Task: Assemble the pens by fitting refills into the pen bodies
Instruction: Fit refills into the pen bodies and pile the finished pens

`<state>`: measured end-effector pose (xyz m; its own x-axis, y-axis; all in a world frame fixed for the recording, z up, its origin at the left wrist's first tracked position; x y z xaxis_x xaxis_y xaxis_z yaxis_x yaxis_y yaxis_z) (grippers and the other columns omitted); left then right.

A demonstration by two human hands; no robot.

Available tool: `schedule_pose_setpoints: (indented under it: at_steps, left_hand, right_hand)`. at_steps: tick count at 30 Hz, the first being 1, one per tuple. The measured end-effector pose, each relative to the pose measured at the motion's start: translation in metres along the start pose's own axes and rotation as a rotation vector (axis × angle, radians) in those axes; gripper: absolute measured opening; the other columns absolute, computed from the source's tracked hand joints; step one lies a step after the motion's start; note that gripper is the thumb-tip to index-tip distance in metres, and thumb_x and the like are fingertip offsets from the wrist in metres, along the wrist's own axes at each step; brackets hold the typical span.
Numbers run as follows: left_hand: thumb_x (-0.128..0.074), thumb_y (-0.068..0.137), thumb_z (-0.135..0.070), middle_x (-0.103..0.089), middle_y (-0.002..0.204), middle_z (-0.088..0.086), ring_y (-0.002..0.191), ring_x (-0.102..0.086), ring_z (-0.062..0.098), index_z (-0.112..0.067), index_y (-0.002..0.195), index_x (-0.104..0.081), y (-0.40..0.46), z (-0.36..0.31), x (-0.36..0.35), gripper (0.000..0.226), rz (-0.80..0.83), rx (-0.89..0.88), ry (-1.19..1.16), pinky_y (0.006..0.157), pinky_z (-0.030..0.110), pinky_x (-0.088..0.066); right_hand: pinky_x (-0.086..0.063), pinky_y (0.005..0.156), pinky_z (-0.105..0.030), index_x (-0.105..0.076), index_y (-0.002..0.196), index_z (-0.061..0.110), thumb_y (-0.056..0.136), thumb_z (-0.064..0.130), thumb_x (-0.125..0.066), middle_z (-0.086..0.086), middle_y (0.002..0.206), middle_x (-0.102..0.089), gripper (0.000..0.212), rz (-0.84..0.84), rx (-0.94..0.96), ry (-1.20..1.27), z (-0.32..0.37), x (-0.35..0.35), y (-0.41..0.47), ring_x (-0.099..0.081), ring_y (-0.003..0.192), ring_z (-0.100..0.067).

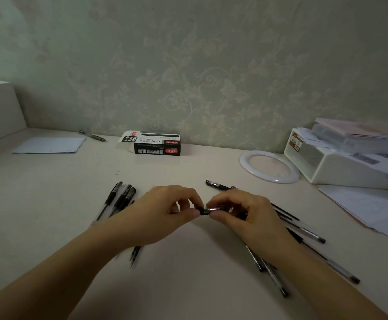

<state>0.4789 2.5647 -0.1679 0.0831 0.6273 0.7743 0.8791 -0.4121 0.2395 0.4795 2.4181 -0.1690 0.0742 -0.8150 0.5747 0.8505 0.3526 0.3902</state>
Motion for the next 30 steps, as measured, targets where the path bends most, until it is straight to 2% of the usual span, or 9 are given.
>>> schedule_pose_setpoints:
  at_steps: [3,9,13,16,19,20,22,25,30]
  left_hand:
    - [-0.059,0.092,-0.033,-0.057,0.082,-0.015,0.077,-0.053,0.001,-0.036,0.093,-0.066,0.0,-0.007,0.0,0.007,-0.034,-0.036,0.047,0.064,0.011,-0.04]
    - [-0.06,0.093,-0.025,-0.05,0.081,-0.011,0.073,-0.05,0.006,-0.024,0.095,-0.068,-0.002,-0.03,0.007,0.008,-0.156,-0.169,0.153,0.067,0.027,-0.045]
    - [-0.06,0.092,-0.028,-0.055,0.082,-0.013,0.075,-0.053,0.005,-0.029,0.093,-0.067,-0.002,-0.028,0.014,0.007,-0.204,-0.137,0.094,0.065,0.015,-0.042]
    - [-0.061,0.09,-0.027,-0.06,0.082,-0.011,0.071,-0.055,0.004,-0.03,0.09,-0.066,-0.002,-0.003,0.033,0.006,-0.334,0.03,0.089,0.062,0.011,-0.04]
    - [-0.06,0.091,-0.027,-0.061,0.08,-0.009,0.066,-0.053,0.005,-0.025,0.091,-0.063,-0.013,0.057,0.073,0.004,-0.496,0.393,0.141,0.058,0.021,-0.037]
    - [-0.059,0.091,-0.027,-0.061,0.081,-0.005,0.068,-0.054,0.011,-0.022,0.092,-0.063,-0.02,0.077,0.085,0.006,-0.506,0.506,0.199,0.058,0.025,-0.038]
    - [-0.058,0.092,-0.028,-0.064,0.083,0.004,0.074,-0.057,0.024,-0.016,0.09,-0.064,-0.033,0.111,0.104,0.014,-0.473,0.667,0.332,0.063,0.028,-0.039]
    - [-0.059,0.089,-0.026,-0.065,0.077,0.013,0.072,-0.059,0.031,-0.005,0.083,-0.067,-0.042,0.142,0.109,0.023,-0.368,0.777,0.45,0.059,0.029,-0.039]
    - [-0.061,0.086,-0.027,-0.064,0.074,0.008,0.068,-0.057,0.023,-0.009,0.079,-0.063,-0.041,0.161,0.095,0.02,-0.217,0.82,0.474,0.056,0.026,-0.038]
  right_hand:
    - [-0.046,0.068,-0.013,-0.076,0.091,0.028,0.084,0.018,-0.075,0.015,0.082,-0.071,0.012,0.011,-0.008,0.019,0.0,-0.004,-0.001,-0.063,0.075,-0.005]
    - [-0.054,0.078,-0.017,-0.078,0.093,0.024,0.083,0.014,-0.075,0.009,0.087,-0.076,0.014,0.019,-0.088,0.196,-0.007,-0.004,0.0,-0.071,0.084,-0.007]
    - [-0.053,0.077,-0.017,-0.074,0.1,0.034,0.084,0.027,-0.075,0.015,0.091,-0.073,0.018,-0.047,-0.066,0.135,-0.003,0.003,0.003,-0.067,0.084,-0.007]
    - [-0.049,0.078,-0.012,-0.062,0.116,0.038,0.083,0.034,-0.075,0.019,0.101,-0.068,0.036,-0.118,-0.028,0.042,0.001,0.007,0.002,-0.064,0.091,-0.005]
    - [-0.048,0.079,-0.014,-0.06,0.119,0.034,0.087,0.034,-0.07,0.02,0.102,-0.066,0.034,-0.191,-0.011,-0.091,-0.003,0.017,0.0,-0.062,0.092,-0.006]
    - [-0.048,0.079,-0.015,-0.061,0.117,0.034,0.088,0.034,-0.069,0.02,0.1,-0.066,0.031,-0.203,-0.018,-0.137,-0.006,0.02,-0.001,-0.061,0.091,-0.005]
    - [-0.048,0.074,-0.017,-0.065,0.109,0.031,0.089,0.03,-0.068,0.019,0.093,-0.066,0.021,-0.233,-0.03,-0.208,-0.011,0.026,-0.001,-0.06,0.085,-0.003]
    - [-0.044,0.063,-0.01,-0.066,0.087,0.029,0.087,0.026,-0.07,0.014,0.08,-0.063,0.005,-0.276,-0.081,-0.298,-0.019,0.034,-0.002,-0.057,0.077,0.002]
    - [-0.038,0.054,-0.015,-0.06,0.069,0.029,0.082,0.042,-0.072,0.009,0.065,-0.057,0.022,-0.204,-0.206,-0.443,-0.032,0.034,-0.004,-0.054,0.062,-0.005]
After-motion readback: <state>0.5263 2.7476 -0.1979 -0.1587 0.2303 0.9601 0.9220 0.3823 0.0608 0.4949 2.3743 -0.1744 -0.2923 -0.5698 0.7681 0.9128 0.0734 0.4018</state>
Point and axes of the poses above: each hand's wrist, its own y-axis towards the middle knuckle, its own x-axis out of the back of the hand, z = x × y, the point moved 9 cm from there along y, towards the middle knuckle
